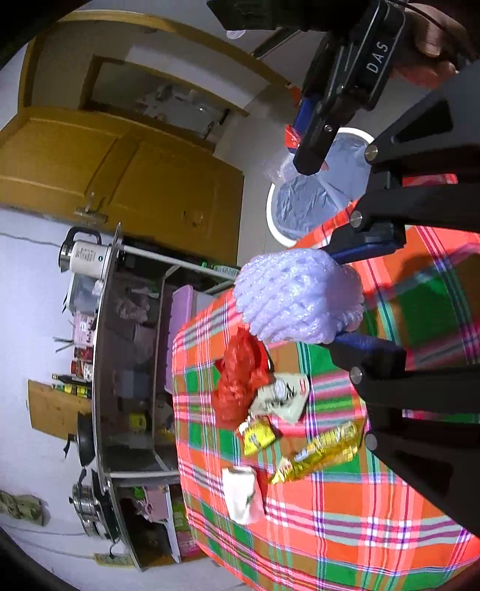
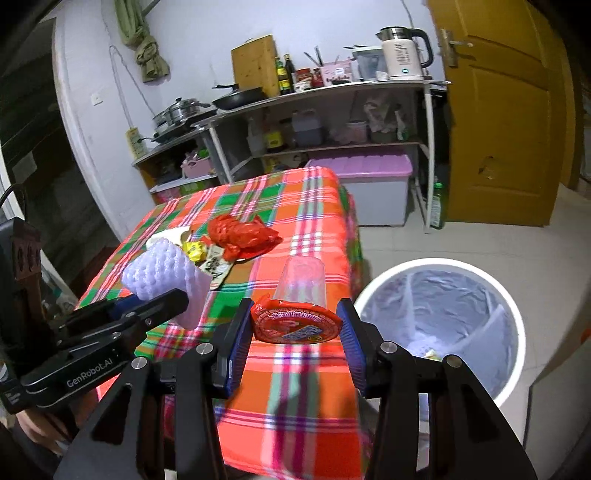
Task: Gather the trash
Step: 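Carry the foam net and red-lidded cup over the bin and open both tools, then move both tools back over the table toward the remaining wrappers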
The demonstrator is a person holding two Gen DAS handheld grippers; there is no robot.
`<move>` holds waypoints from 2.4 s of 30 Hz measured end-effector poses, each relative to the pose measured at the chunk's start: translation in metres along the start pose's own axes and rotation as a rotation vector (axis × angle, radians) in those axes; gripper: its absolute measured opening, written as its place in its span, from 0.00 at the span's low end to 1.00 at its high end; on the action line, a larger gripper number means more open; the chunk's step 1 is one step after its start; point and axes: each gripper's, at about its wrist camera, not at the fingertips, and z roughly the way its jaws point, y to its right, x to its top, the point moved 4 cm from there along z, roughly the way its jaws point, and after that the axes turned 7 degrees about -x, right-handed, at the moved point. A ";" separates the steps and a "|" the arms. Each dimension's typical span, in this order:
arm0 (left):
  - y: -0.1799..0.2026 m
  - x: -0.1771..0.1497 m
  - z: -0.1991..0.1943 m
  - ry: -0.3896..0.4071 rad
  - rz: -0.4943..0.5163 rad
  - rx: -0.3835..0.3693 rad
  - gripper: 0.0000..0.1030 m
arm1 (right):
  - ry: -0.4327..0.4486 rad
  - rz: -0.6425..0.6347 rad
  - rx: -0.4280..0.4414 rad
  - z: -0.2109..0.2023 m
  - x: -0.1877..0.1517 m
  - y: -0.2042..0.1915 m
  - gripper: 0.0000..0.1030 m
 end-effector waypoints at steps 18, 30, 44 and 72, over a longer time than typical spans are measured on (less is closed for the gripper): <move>0.055 0.005 0.048 -0.063 0.077 -0.067 0.35 | -0.005 0.112 -0.094 -0.007 -0.014 0.078 0.45; 0.082 -0.007 0.098 -0.167 0.107 -0.122 0.35 | -0.064 0.184 -0.144 0.010 -0.029 0.127 0.45; 0.098 -0.023 0.140 -0.296 0.118 -0.161 0.37 | -0.191 0.221 -0.159 0.050 -0.050 0.155 0.46; 0.093 -0.015 0.124 -0.269 0.063 -0.190 0.62 | -0.144 0.230 -0.184 0.028 -0.046 0.157 0.50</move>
